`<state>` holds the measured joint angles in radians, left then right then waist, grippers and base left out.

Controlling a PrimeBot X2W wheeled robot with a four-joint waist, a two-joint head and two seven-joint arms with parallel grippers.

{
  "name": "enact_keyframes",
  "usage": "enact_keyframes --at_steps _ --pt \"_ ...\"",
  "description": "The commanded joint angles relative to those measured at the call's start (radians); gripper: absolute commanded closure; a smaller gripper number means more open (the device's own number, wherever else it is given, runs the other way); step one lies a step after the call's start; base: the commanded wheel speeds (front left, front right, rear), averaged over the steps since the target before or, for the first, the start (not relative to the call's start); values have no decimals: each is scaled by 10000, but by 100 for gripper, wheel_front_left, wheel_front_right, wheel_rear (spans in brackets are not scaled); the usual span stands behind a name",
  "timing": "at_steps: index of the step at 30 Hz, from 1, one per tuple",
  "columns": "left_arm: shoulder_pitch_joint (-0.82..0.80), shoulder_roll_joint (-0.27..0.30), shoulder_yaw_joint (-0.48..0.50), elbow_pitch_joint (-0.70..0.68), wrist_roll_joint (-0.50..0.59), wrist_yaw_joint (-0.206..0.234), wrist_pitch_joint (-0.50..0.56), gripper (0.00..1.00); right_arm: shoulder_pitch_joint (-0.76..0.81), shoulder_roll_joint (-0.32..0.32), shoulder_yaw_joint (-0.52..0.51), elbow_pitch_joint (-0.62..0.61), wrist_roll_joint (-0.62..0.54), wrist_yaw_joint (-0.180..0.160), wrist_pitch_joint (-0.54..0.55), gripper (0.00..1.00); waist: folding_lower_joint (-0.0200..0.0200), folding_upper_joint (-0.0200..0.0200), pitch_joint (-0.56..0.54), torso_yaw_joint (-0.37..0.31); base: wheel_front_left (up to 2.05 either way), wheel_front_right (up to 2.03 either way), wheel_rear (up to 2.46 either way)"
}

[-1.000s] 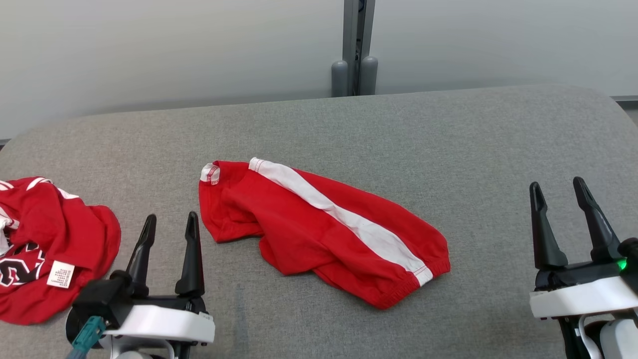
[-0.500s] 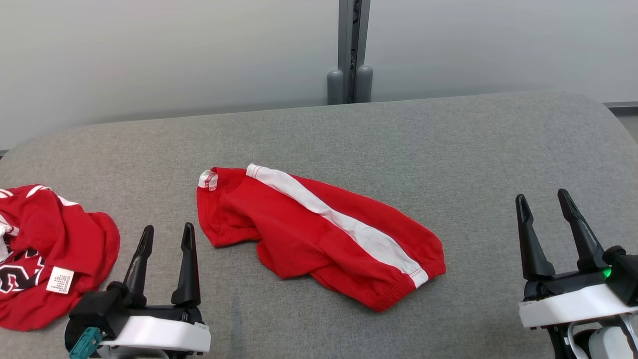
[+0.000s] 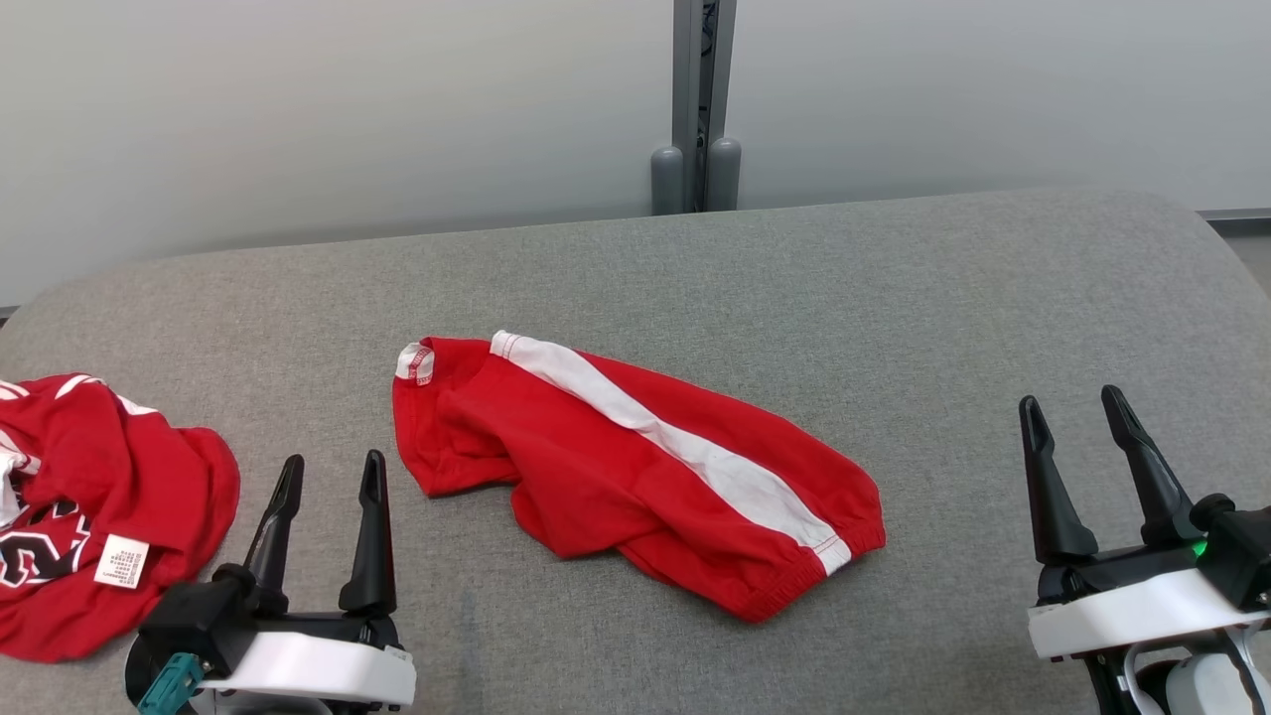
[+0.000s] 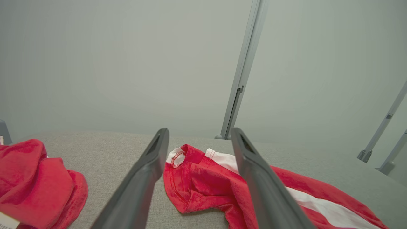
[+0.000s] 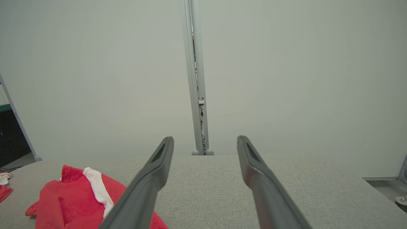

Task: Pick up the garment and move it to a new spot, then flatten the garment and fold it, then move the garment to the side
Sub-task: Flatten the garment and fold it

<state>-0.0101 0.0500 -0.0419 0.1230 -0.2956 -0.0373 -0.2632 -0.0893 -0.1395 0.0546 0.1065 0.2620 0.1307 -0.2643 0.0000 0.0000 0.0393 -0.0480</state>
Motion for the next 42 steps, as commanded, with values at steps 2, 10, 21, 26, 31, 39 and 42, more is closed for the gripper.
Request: enact_keyframes --at_steps 2,10,21,26,31,39,42 --pt "-96 19 -10 -20 56 69 -22 0 78 -78 24 17 29 1 -1 0 0 0 3 -3 0 0 0" --pt "-163 19 -32 -73 119 163 -23 0 -4 -66 246 118 151 1 -1 0 0 0 23 -2 0 0 0" --pt "-129 18 -49 79 118 139 -23 0 288 -1029 2970 997 3578 1 408 0 0 0 -25 138 0 0 0" --pt "-135 19 -31 166 80 127 -21 0 404 -1766 4169 1086 5894 1 1541 0 0 0 -9 197 0 0 0" --pt "-223 20 -71 255 53 77 -23 0 40 -1959 4850 1469 7103 1 1836 0 0 0 15 282 0 0 0" --pt "-252 22 -140 303 -79 134 -23 0 -691 -1595 5691 2576 8353 1 1399 0 0 0 129 574 0 0 0" --pt "-319 20 -191 333 -159 151 -23 0 -1054 -1326 5793 3185 8812 3 1355 0 0 0 187 680 0 0 0"
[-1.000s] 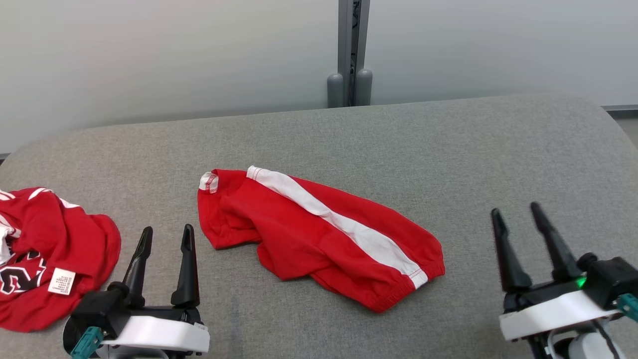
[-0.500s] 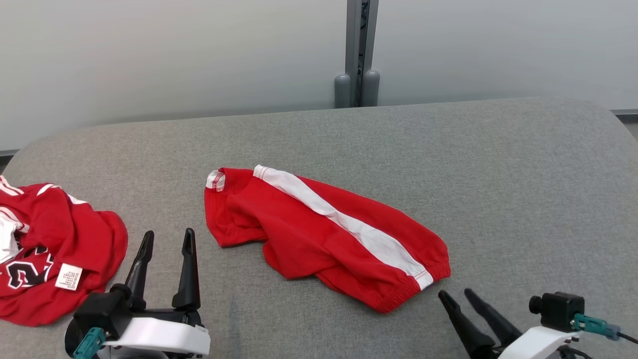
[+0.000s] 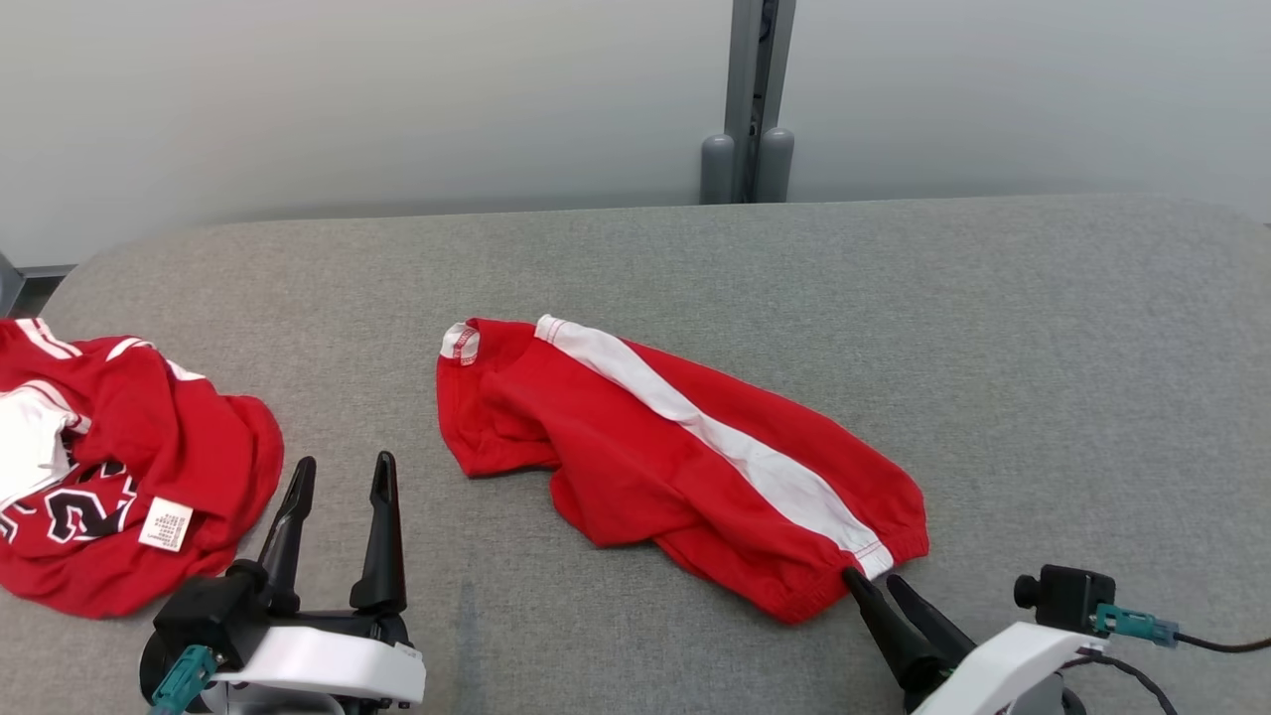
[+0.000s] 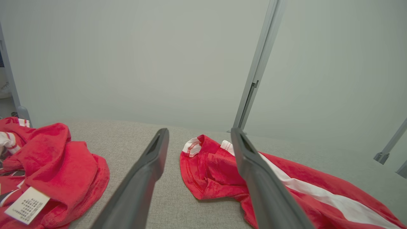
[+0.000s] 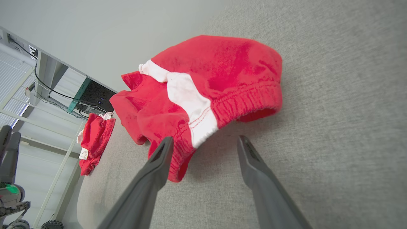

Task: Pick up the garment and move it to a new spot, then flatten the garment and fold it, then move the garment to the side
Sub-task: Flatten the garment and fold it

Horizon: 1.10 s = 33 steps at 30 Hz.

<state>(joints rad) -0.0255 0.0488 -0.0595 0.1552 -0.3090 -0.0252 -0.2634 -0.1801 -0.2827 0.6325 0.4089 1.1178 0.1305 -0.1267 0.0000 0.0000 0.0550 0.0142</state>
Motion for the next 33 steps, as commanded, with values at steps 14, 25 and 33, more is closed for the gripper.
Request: enact_keyframes --at_steps 14,25,33 --pt "-145 30 -62 106 -133 68 -19 0 -897 72 38 1305 1401 4 718 100 0 0 43 526 0 0 0" --pt "-353 30 -202 122 -200 76 -19 0 -1523 -1442 253 -191 999 4 879 100 0 0 279 157 0 0 0" --pt "-661 33 -378 127 -135 114 -19 0 -2544 -2784 221 -63 1338 3 1354 100 0 0 798 195 0 0 0"
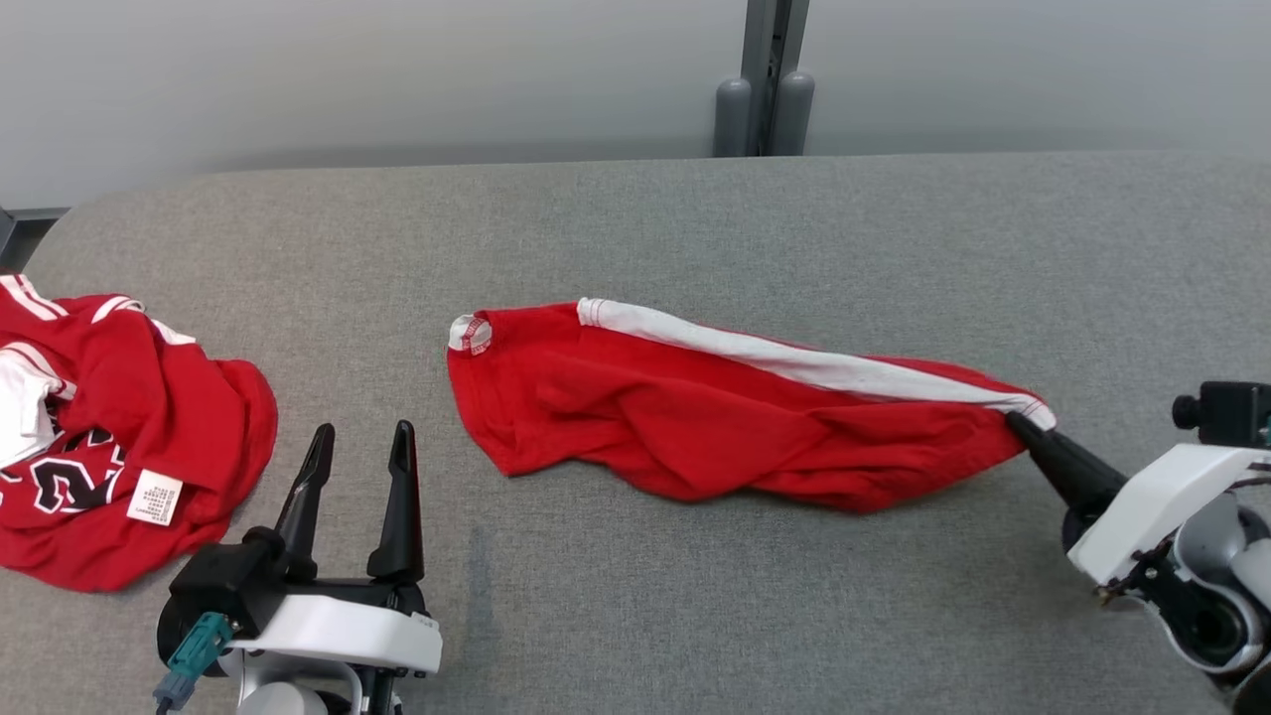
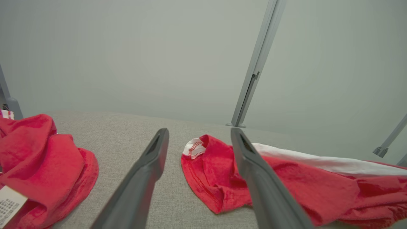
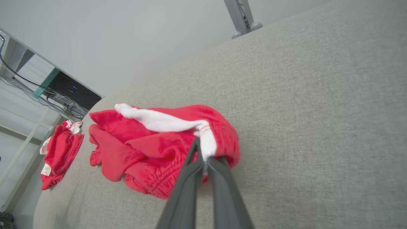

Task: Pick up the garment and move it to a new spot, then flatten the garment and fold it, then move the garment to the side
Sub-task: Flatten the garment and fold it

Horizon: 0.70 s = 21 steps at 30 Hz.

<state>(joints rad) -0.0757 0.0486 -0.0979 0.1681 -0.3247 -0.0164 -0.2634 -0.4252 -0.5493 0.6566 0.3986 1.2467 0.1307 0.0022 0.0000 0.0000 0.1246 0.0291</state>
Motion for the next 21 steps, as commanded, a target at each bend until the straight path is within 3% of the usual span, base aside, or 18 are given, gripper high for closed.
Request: enact_keyframes --at_steps 1,10,11,12,21 --pt "-220 35 -12 11 32 19 -21 0 -244 -251 19 138 59 3 58 100 0 0 192 82 0 0 0" --pt "-605 33 -113 183 61 -98 -19 0 -1328 -651 582 1356 268 1 -431 100 0 0 618 413 0 0 0" --pt "-604 32 -120 210 64 -98 -19 0 -1354 -649 689 1496 337 3 -409 78 0 0 601 439 0 0 0" --pt "-597 33 -126 235 63 -99 -21 0 -1354 -639 787 1639 408 1 -374 0 0 0 574 458 0 0 0" --pt "-327 33 24 351 -34 -54 -19 0 -787 -701 1481 1699 877 1 -348 0 0 0 -25 193 0 0 0"
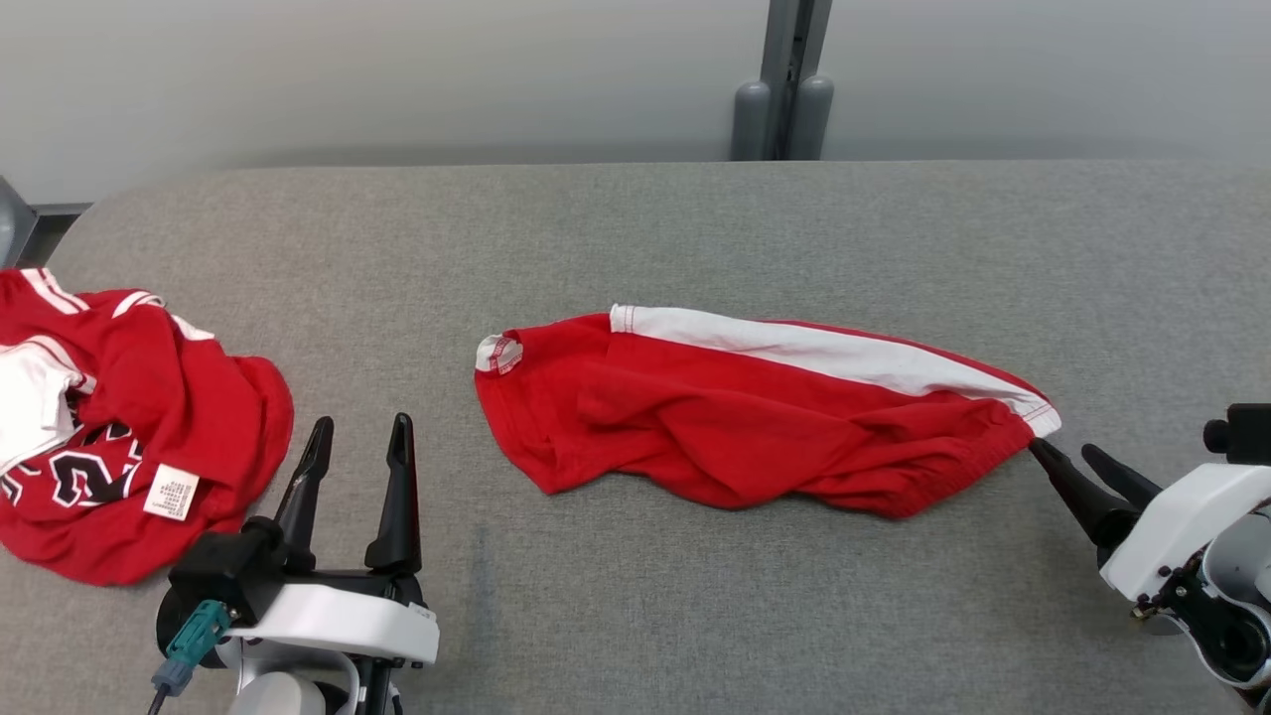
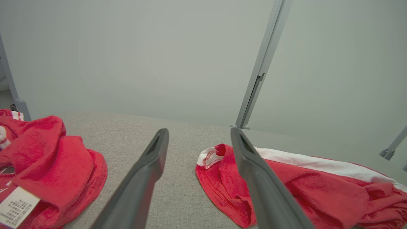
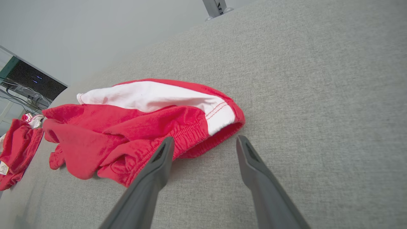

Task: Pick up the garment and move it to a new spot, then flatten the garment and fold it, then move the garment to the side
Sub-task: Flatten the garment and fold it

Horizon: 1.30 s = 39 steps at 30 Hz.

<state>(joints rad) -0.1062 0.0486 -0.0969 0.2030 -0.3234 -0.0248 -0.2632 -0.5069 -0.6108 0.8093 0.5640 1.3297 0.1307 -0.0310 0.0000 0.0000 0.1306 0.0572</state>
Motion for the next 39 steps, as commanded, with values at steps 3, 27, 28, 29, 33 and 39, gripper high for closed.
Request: enact_keyframes --at_steps 3,27,28,29,33,39 --pt "106 32 67 -15 -130 32 -21 0 224 -271 -77 -209 72 1 -491 0 0 0 -299 -325 0 0 0" --pt "-21 33 -267 404 -767 -73 201 0 4236 3653 -7116 -3876 -6454 1 -2338 0 0 0 -550 -1354 0 0 0" --pt "-209 57 -347 422 -677 -59 320 0 4244 3741 -7101 -3909 -6530 3 -2339 0 0 0 -537 -1370 0 0 0" --pt "-335 60 -390 465 -813 -92 537 0 4238 3780 -7092 -3937 -6592 1 -2339 0 0 0 -532 -1387 0 0 0" --pt "-1041 195 -633 693 -1230 -264 2049 0 4140 3868 -7081 -3967 -6522 1 -2339 0 0 0 -587 -1479 0 0 0" --pt "-2461 766 -848 1330 -1539 -316 4871 0 3818 3868 -7036 -4055 -6576 1 -2338 0 0 0 -596 -1857 0 0 0"
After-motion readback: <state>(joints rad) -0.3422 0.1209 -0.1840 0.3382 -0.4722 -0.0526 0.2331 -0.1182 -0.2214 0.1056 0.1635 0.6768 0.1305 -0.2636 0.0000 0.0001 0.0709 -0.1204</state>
